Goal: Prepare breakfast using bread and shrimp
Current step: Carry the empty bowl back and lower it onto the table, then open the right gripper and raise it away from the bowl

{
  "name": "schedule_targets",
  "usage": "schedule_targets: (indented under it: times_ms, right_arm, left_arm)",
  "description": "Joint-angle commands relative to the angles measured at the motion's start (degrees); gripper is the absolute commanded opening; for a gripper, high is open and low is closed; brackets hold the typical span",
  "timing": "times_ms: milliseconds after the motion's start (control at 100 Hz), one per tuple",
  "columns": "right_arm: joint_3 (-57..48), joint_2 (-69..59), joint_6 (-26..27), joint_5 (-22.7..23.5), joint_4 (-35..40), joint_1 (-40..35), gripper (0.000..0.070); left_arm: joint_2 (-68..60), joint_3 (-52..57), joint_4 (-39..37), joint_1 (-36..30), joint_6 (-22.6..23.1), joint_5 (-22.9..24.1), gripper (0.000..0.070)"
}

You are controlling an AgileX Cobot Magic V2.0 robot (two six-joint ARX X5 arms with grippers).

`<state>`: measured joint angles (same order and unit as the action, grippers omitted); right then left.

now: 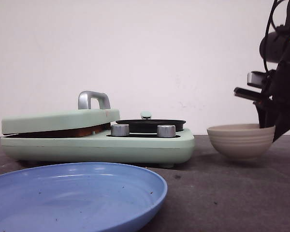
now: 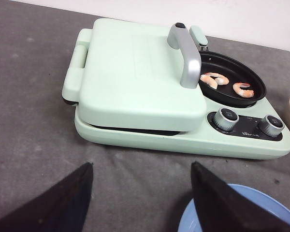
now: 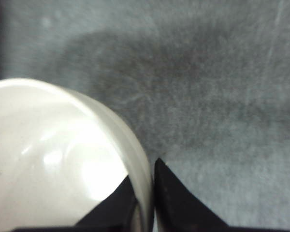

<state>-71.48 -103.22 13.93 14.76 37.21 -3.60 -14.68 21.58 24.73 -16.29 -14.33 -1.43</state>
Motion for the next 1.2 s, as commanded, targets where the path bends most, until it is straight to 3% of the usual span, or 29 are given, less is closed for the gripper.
schedule_targets:
  times_ms: [0, 610, 780, 920, 1060, 1190]
  right_arm:
    - [-1.2, -1.4, 0.0, 0.0, -0.7, -0.1, 0.0003]
    - [-1.2, -2.5, -0.8, -0.2, -1.9, -0.1, 0.0019]
    - [-1.2, -2.5, -1.4, -0.2, -1.9, -0.1, 0.0206]
    - [-1.2, -2.5, -2.1, 0.2, -1.7, -0.1, 0.0266]
    - [-1.2, -1.6, -3.9, 2.5, -2.1, 0.0, 0.0424]
    - [-1.2, 0.7, -4.4, 2.3, -2.4, 0.1, 0.0428]
  left_arm:
    - [-0.2, 0.6, -0.3, -0.2, 0.5, -0.1, 0.0337]
    - [-0.2, 0.6, -0.3, -0.2, 0.5, -0.1, 0.0337]
    - [-0.2, 0.6, -0.3, -0.2, 0.5, 0.0, 0.0337]
    - [-0.2, 0.6, -0.3, -0.2, 0.5, -0.1, 0.0337]
    - [-0.2, 0.6, -0.3, -0.2, 0.5, -0.1, 0.0337]
    - [-0.2, 0.6, -0.3, -0.2, 0.5, -0.1, 0.0337]
